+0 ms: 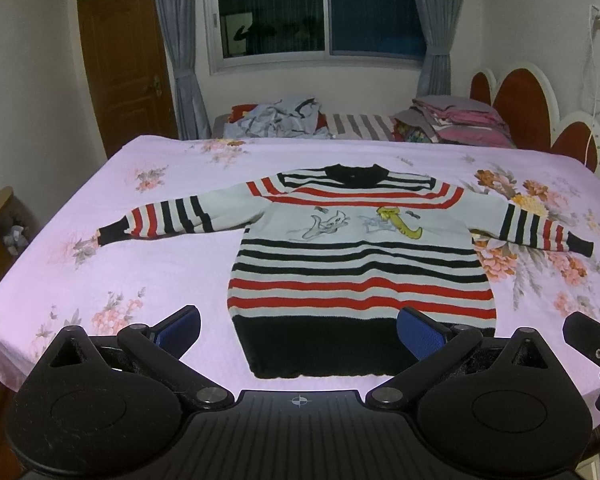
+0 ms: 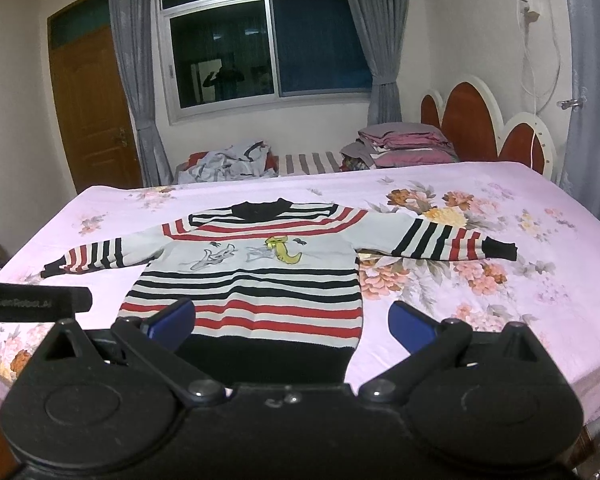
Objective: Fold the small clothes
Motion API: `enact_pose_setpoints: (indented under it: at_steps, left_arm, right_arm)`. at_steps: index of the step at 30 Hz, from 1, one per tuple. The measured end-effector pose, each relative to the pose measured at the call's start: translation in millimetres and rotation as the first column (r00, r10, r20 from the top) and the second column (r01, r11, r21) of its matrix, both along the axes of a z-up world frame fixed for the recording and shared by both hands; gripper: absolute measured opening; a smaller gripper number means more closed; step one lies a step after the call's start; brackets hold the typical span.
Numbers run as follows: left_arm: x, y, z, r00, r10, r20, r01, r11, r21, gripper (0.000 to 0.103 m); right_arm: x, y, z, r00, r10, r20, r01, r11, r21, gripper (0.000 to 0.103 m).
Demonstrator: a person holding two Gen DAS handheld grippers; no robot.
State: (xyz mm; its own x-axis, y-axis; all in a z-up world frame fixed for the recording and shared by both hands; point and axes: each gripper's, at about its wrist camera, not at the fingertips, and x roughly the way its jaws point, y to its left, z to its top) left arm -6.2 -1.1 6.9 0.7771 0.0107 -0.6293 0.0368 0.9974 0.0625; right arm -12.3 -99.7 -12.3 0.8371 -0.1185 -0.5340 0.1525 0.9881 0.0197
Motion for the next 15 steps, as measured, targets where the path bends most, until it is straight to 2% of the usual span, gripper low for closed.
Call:
enact_pose_setpoints:
  at_steps: [15]
  left_arm:
    - [-4.6, 8.9, -2.1, 1.000, 0.011, -0.003, -0.011, 1.000, -0.005, 0.103]
  right_arm:
    - [4.5, 3.4, -3.7, 1.000, -0.011, -0.012, 0.011, 1.000, -0.010, 0.103]
